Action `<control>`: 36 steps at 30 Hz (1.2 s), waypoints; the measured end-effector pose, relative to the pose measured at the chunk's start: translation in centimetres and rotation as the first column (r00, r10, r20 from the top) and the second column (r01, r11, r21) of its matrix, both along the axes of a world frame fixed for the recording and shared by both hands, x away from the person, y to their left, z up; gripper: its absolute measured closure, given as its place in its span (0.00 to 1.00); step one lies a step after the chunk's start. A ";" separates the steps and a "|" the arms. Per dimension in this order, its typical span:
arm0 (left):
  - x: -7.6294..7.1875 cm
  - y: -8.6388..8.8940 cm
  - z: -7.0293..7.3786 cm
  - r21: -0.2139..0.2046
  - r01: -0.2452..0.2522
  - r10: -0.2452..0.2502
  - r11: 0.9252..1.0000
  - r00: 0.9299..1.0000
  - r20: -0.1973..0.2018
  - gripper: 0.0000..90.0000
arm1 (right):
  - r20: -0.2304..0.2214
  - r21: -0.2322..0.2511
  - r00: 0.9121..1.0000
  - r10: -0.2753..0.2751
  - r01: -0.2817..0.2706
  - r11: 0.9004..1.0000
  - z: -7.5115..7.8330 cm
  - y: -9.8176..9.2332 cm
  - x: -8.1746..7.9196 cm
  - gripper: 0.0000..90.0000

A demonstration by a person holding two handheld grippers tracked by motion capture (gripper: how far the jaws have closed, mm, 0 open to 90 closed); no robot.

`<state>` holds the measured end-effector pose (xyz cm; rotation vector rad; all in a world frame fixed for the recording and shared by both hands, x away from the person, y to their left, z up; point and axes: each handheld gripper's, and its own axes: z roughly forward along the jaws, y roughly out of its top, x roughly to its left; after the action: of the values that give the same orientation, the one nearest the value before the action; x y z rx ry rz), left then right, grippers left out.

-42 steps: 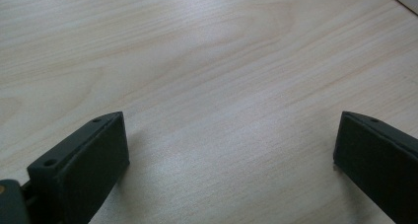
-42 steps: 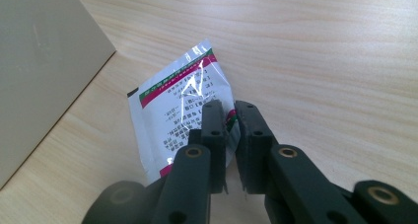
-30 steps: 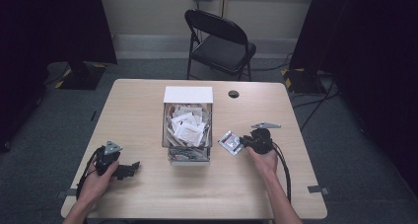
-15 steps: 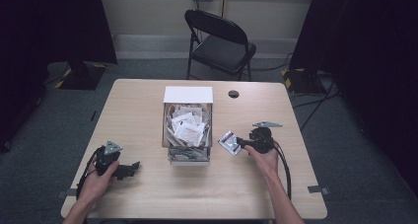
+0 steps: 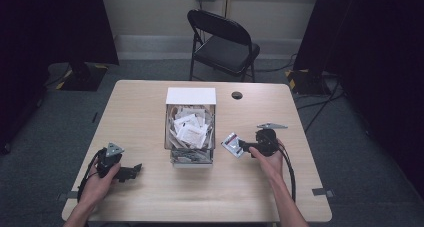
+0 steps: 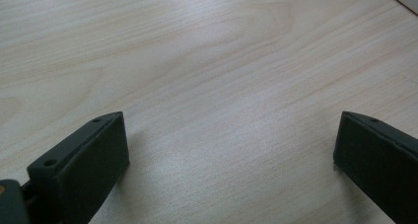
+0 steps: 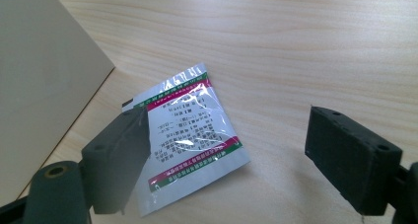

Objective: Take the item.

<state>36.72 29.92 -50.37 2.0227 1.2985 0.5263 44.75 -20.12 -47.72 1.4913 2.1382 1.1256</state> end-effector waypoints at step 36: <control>0.0 0.0 0.0 0.000 0.000 0.000 1.000 1.000 0.000 0.00 | -0.018 -0.195 0.990 -0.139 0.133 0.972 -0.7 -7.4 -7.3 0.20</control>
<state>36.71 29.92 -50.37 2.0224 1.2986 0.5266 37.40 -27.53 -48.44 1.5484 2.0630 0.8270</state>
